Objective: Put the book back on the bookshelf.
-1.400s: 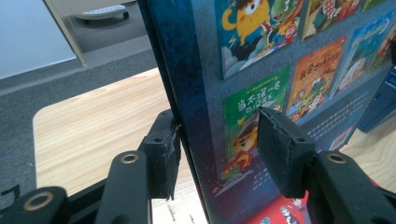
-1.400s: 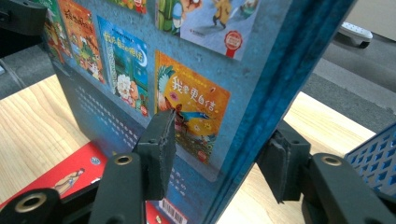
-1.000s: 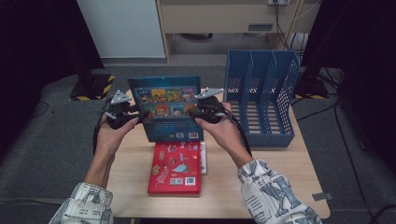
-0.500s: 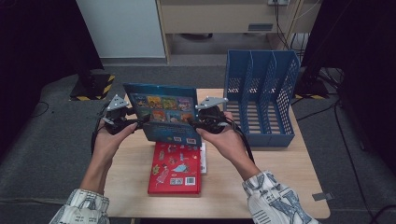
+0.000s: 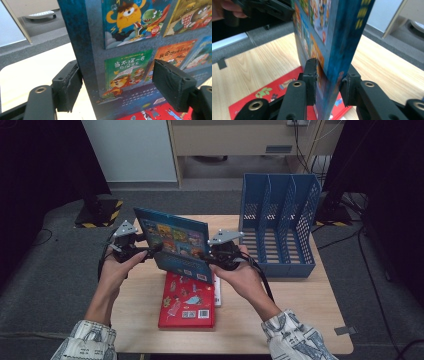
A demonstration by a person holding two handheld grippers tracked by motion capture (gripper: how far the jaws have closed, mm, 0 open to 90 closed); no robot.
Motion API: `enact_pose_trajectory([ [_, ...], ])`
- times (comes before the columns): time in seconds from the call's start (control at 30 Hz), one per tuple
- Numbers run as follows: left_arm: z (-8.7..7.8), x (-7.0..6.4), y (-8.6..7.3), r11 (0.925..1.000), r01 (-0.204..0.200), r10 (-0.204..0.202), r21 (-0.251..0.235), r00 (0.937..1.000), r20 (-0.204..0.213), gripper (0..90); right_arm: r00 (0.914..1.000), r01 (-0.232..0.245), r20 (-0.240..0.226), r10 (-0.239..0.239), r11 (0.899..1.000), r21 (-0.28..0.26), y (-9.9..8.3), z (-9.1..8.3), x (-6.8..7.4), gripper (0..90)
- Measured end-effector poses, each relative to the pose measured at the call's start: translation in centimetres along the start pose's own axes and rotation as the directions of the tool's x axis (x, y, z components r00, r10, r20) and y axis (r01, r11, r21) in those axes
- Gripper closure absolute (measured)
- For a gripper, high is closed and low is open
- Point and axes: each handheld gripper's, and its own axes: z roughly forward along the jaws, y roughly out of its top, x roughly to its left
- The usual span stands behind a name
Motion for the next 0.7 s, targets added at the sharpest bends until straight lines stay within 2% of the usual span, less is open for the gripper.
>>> enact_pose_trajectory([
  [0.1, 0.0, -0.1, 0.0, 0.9999, -0.011, 0.011, -0.004, 0.9999, 0.003, 20.5, 0.9996, 0.014, -0.026, -0.014, 1.000, -0.015, 0.3, -0.2, 0.7, 73.0],
  [0.23, 0.0, -0.2, 0.0, 0.9998, -0.017, 0.017, -0.006, 0.9998, -0.006, 19.5, 0.9993, 0.019, -0.033, -0.019, 1.000, -0.015, 0.5, -0.2, 1.1, 74.5],
  [0.37, 0.0, -0.3, 0.1, 0.9997, -0.014, 0.014, -0.021, 0.9999, 0.005, 19.3, 0.9981, 0.033, -0.051, -0.034, 0.999, -0.020, 0.5, -0.3, 1.5, 75.8],
  [0.57, 0.0, -0.2, 0.0, 0.9997, -0.008, 0.008, -0.023, 0.9999, 0.013, 18.4, 0.9969, 0.037, -0.069, -0.039, 0.999, -0.021, 0.6, -0.3, 1.8, 70.4],
  [0.7, 0.0, -0.2, 0.1, 0.9996, -0.004, 0.004, -0.027, 0.9999, 0.013, 19.4, 0.9962, 0.038, -0.076, -0.041, 0.999, -0.038, 0.8, -0.3, 1.8, 62.5],
])
